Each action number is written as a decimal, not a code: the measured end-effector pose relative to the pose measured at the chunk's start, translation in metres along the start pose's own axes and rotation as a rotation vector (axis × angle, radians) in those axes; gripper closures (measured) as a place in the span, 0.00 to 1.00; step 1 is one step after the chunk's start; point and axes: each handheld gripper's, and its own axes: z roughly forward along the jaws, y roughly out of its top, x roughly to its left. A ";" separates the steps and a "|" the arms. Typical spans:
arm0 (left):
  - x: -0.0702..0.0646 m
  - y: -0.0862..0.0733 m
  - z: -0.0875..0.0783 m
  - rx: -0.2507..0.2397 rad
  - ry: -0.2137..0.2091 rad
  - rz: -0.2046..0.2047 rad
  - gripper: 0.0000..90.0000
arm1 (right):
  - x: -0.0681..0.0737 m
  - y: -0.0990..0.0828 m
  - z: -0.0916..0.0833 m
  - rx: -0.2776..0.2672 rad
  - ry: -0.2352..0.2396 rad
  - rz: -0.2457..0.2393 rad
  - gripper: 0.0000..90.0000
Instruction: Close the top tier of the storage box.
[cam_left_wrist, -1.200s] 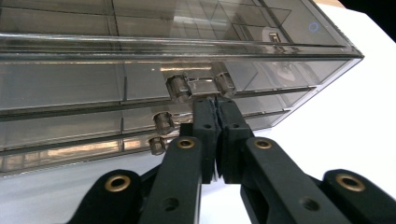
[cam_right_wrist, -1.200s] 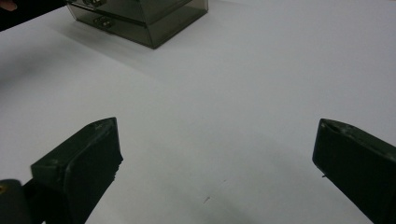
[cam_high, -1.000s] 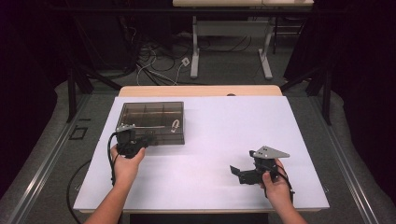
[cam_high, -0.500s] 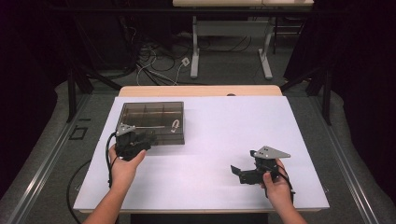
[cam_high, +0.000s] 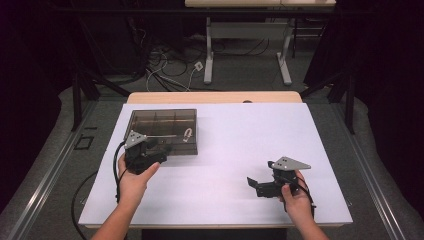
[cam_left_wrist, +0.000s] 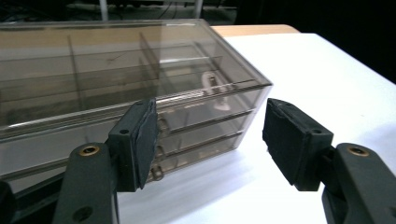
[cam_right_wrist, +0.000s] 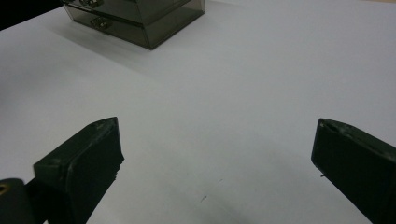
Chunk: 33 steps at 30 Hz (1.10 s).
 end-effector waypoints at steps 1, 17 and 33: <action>-0.001 0.000 0.000 -0.005 -0.014 -0.005 0.37 | 0.000 0.000 0.000 0.000 0.002 0.000 0.01; -0.021 -0.016 0.001 -0.058 -0.167 -0.013 0.04 | 0.000 0.000 -0.002 -0.003 -0.001 -0.001 0.01; -0.034 -0.038 -0.013 -0.052 -0.208 0.103 0.01 | 0.000 -0.001 -0.003 -0.002 -0.006 -0.001 0.01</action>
